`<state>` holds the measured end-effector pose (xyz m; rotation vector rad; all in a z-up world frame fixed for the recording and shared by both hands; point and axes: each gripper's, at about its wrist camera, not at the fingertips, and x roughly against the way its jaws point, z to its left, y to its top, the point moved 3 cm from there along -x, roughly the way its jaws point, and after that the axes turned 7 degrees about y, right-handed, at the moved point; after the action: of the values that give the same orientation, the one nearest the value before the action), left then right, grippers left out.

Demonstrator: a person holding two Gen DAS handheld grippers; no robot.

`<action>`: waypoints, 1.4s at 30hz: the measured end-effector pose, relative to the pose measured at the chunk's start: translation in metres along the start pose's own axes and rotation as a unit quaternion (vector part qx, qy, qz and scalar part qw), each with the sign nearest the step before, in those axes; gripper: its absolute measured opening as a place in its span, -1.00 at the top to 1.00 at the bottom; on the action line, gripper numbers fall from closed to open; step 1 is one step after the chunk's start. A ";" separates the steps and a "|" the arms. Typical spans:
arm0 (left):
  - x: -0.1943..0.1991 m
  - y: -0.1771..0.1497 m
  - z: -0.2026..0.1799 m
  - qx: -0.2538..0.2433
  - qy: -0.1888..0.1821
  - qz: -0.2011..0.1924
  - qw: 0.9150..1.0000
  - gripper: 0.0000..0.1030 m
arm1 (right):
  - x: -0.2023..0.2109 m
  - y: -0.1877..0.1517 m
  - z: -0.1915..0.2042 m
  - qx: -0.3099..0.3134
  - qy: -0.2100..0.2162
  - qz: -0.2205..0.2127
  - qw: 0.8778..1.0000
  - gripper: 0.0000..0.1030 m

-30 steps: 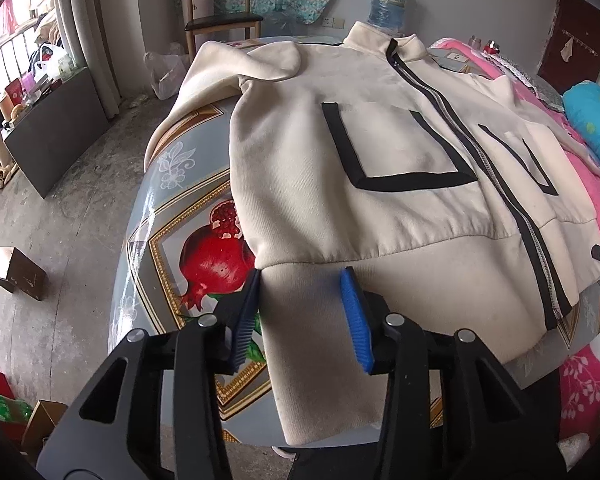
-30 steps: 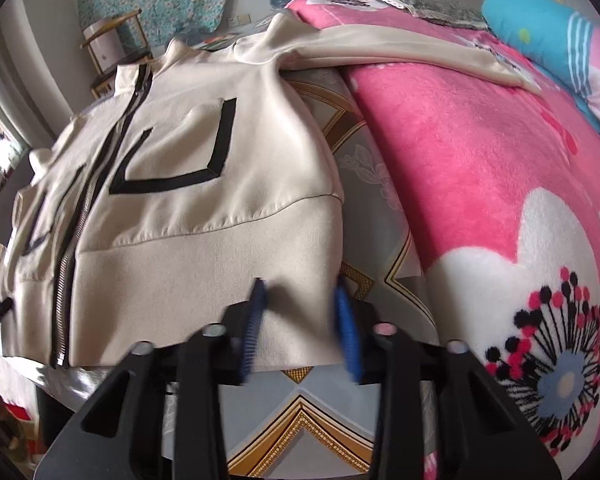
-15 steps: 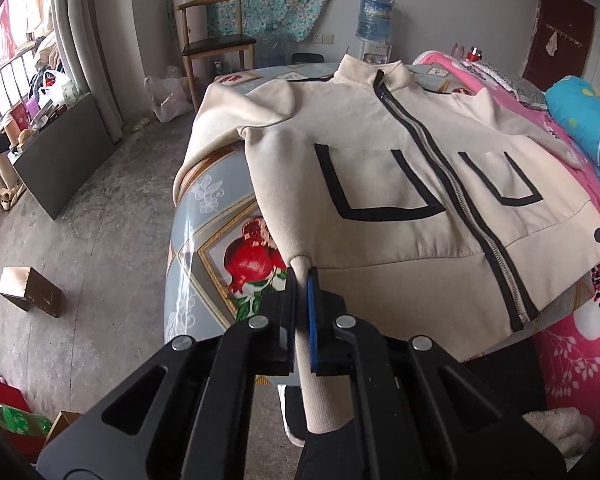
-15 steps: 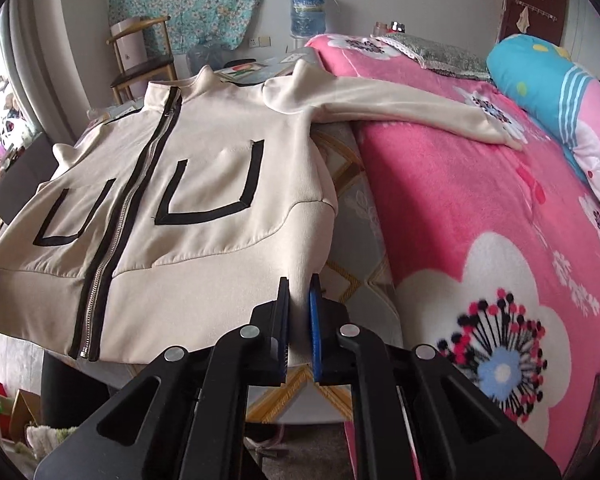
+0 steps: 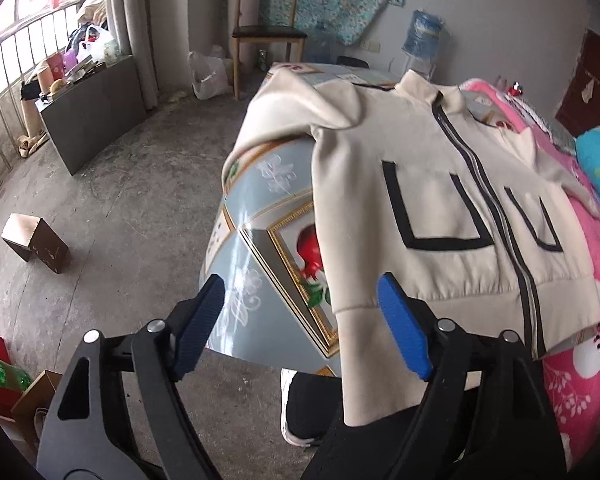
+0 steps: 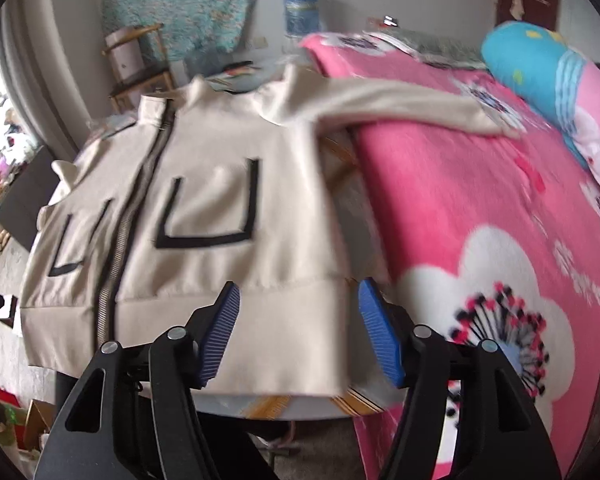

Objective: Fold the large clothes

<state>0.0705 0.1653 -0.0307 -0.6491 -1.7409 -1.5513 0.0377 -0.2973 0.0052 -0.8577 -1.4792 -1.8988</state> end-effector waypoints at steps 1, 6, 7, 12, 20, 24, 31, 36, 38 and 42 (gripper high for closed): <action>0.001 0.006 0.002 0.008 0.001 -0.007 1.000 -0.61 | -0.006 0.007 0.012 0.010 0.016 0.002 1.000 -0.38; -0.010 0.036 -0.012 0.014 0.020 -0.023 0.999 -0.70 | -0.047 0.025 0.085 0.082 0.047 0.022 0.995 -0.63; -0.014 0.039 -0.017 0.011 0.018 -0.022 1.000 -0.70 | -0.057 0.025 0.100 0.098 0.053 0.031 0.993 -0.66; -0.049 0.048 -0.070 -0.042 -0.005 0.026 0.999 -0.71 | -0.103 0.010 0.152 0.146 0.066 0.091 0.983 -0.71; -0.091 0.026 -0.123 -0.114 -0.005 0.078 0.990 -0.71 | -0.129 -0.010 0.157 0.159 0.055 0.123 0.978 -0.86; -0.096 0.015 -0.123 -0.118 -0.005 0.086 0.989 -0.73 | -0.132 -0.012 0.154 0.146 0.067 0.122 0.979 -0.88; -0.097 0.012 -0.119 -0.117 0.004 0.087 0.989 -0.85 | -0.135 -0.010 0.154 0.142 0.059 0.126 0.980 -0.89; -0.098 0.013 -0.119 -0.119 0.007 0.087 0.989 -0.88 | -0.134 -0.011 0.154 0.144 0.058 0.115 0.981 -0.89; -0.098 0.013 -0.119 -0.121 0.006 0.086 0.989 -0.88 | -0.134 -0.012 0.154 0.145 0.058 0.110 0.982 -0.89; -0.097 0.012 -0.119 -0.127 0.001 0.081 0.989 -0.88 | -0.134 -0.012 0.153 0.143 0.056 0.113 0.982 -0.89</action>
<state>0.1611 0.0581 -0.0944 -0.8912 -1.4612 -1.6708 0.1331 -0.1379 -0.0784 -0.7357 -1.4728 -1.5011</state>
